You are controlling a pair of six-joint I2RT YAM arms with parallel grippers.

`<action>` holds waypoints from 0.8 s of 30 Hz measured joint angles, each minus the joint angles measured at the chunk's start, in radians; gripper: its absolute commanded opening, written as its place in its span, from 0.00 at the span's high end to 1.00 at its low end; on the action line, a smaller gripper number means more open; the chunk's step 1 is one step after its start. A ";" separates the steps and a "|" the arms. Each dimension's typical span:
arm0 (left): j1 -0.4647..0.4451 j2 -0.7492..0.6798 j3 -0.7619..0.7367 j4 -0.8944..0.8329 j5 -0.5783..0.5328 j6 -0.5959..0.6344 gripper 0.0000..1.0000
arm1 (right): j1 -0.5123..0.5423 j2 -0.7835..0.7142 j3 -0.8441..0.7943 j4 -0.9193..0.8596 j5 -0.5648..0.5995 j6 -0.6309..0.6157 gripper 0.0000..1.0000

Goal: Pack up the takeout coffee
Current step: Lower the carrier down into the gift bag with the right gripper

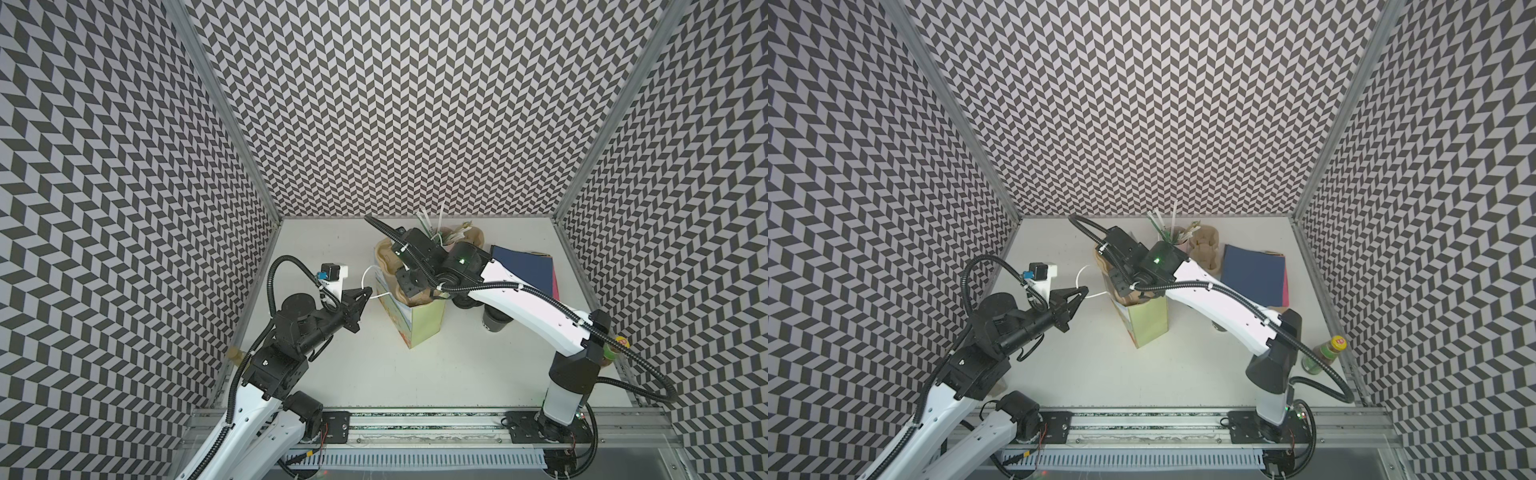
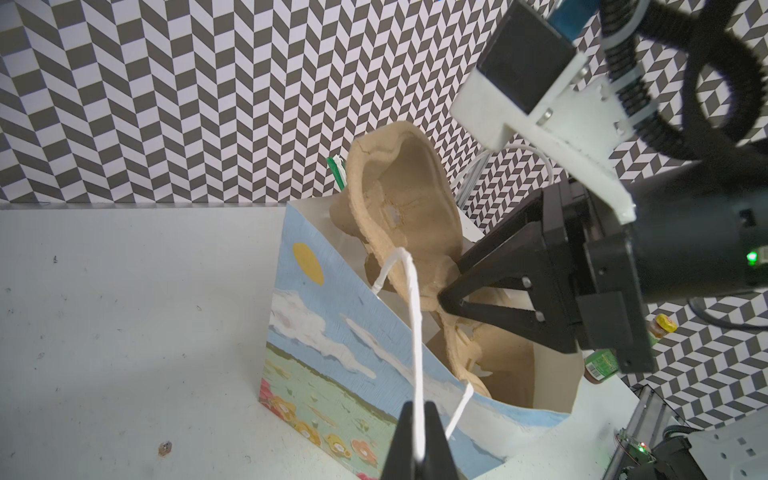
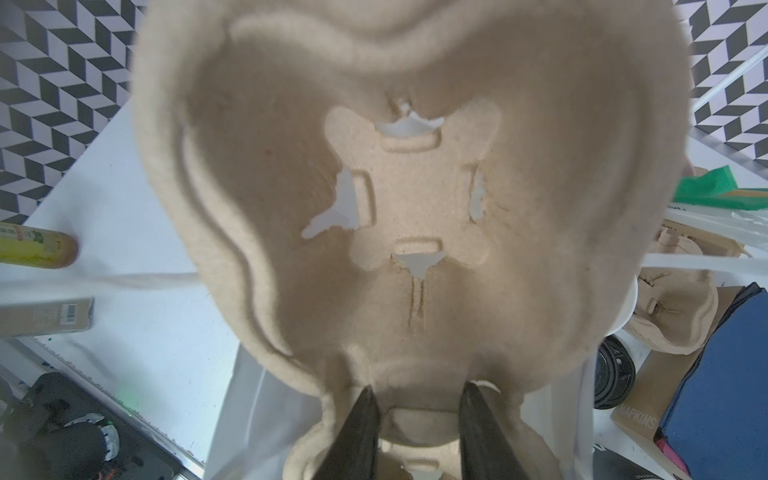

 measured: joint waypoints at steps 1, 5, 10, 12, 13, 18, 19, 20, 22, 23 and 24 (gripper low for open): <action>0.000 0.000 0.000 0.000 0.000 0.000 1.00 | 0.000 0.000 -0.006 -0.003 0.000 0.001 0.69; 0.000 0.000 0.000 0.000 -0.003 0.000 1.00 | 0.000 0.001 -0.026 -0.019 0.000 0.010 0.69; 0.000 0.000 0.000 0.000 -0.003 0.000 1.00 | 0.000 0.002 -0.032 -0.027 0.004 0.018 0.69; 0.000 0.000 0.000 0.000 -0.003 0.000 1.00 | 0.000 0.002 -0.032 -0.028 0.004 0.022 0.69; 0.000 0.000 0.000 0.000 -0.003 0.000 1.00 | 0.000 0.002 -0.032 -0.029 0.005 0.026 0.69; -0.006 0.000 0.000 -0.001 -0.004 0.000 1.00 | 0.000 0.004 -0.042 -0.039 0.018 0.045 0.69; -0.006 0.000 0.000 -0.001 -0.004 0.000 1.00 | 0.000 0.006 -0.045 -0.043 0.020 0.051 0.69; -0.006 0.000 0.000 -0.001 -0.004 0.000 1.00 | 0.000 0.008 -0.047 -0.046 0.022 0.057 0.69; -0.006 0.000 0.000 -0.002 -0.004 0.000 1.00 | 0.000 0.014 -0.050 -0.057 0.024 0.068 0.69; -0.006 0.000 0.000 -0.003 -0.004 0.000 1.00 | 0.000 0.016 -0.050 -0.061 0.024 0.072 0.69; -0.006 0.000 0.000 -0.004 -0.005 0.000 1.00 | 0.000 0.019 -0.050 -0.065 0.024 0.078 0.69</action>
